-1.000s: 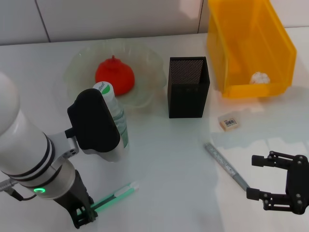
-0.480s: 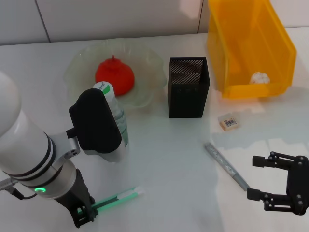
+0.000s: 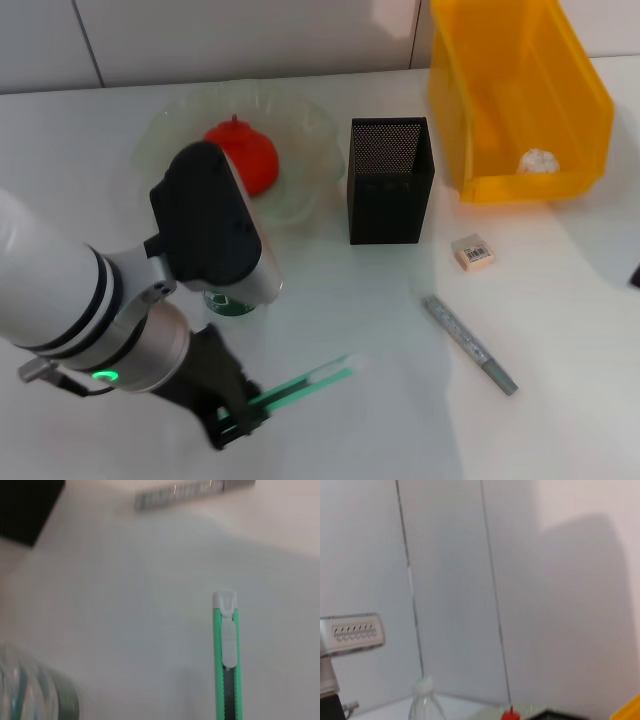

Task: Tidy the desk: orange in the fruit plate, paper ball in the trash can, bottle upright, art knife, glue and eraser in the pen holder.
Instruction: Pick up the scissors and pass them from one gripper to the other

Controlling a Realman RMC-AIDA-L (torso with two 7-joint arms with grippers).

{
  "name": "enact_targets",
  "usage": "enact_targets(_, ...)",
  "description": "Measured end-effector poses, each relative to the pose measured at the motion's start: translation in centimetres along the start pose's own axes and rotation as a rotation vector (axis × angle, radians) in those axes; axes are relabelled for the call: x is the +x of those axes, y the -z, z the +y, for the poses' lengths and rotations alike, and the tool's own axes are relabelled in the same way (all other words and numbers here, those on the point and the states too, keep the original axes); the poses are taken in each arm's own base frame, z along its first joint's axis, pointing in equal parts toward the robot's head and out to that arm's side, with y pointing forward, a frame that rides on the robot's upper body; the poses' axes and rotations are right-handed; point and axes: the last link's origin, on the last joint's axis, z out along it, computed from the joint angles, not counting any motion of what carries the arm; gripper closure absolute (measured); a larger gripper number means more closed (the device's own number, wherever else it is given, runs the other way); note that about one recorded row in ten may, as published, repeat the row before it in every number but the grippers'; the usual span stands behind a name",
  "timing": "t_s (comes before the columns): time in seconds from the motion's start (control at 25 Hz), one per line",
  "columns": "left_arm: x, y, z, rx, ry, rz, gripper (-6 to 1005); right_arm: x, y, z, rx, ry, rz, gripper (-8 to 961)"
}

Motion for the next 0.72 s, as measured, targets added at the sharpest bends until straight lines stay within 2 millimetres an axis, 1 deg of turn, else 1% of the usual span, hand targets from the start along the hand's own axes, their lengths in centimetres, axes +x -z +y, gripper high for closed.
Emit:
enact_targets(0.04,0.9,0.5,0.1,-0.006,-0.012,0.094,809,-0.7,1.0,0.1,0.015,0.014,-0.06,178)
enact_targets(0.08,1.1,0.6,0.2,-0.009,-0.016,0.124,808,-0.7,1.0,0.1,0.015,0.014,-0.06,179)
enact_targets(0.12,1.7,1.1,0.2,-0.013,-0.023,0.202,807,-0.9,1.2,0.2,0.013,0.016,-0.079,179)
enact_targets(0.16,1.7,1.1,0.2,-0.013,-0.023,0.202,807,-1.1,1.5,0.3,0.009,0.018,-0.096,179)
enact_targets(0.32,2.8,2.9,0.3,-0.046,-0.035,0.451,803,-1.7,1.8,0.8,-0.027,0.022,-0.145,180)
enact_targets(0.4,2.8,2.9,0.3,-0.046,-0.035,0.451,802,-1.8,1.7,1.1,-0.044,0.019,-0.158,181)
enact_targets(0.44,3.0,3.1,0.3,-0.053,-0.042,0.491,801,-1.8,1.6,1.3,-0.058,0.014,-0.166,181)
enact_targets(0.48,2.9,3.6,0.9,-0.073,-0.073,0.627,800,-1.8,1.6,1.3,-0.058,0.014,-0.166,181)
enact_targets(0.52,2.9,3.6,0.9,-0.073,-0.073,0.627,799,-1.7,1.3,1.6,-0.09,0.0,-0.175,182)
enact_targets(0.56,2.7,3.8,1.3,-0.071,-0.104,0.711,798,-1.7,1.3,1.6,-0.09,0.0,-0.175,182)
enact_targets(0.6,2.7,3.8,1.3,-0.071,-0.104,0.711,797,-1.7,1.1,1.6,-0.104,-0.006,-0.177,182)
enact_targets(0.64,2.0,3.4,1.7,-0.082,-0.144,0.828,797,-1.6,0.4,1.7,-0.138,-0.014,-0.181,182)
enact_targets(0.68,2.0,3.4,1.7,-0.082,-0.144,0.828,796,-1.6,0.4,1.7,-0.138,-0.014,-0.181,183)
enact_targets(0.72,1.7,2.9,1.6,-0.103,-0.137,0.872,795,-1.5,0.1,1.8,-0.156,-0.013,-0.182,183)
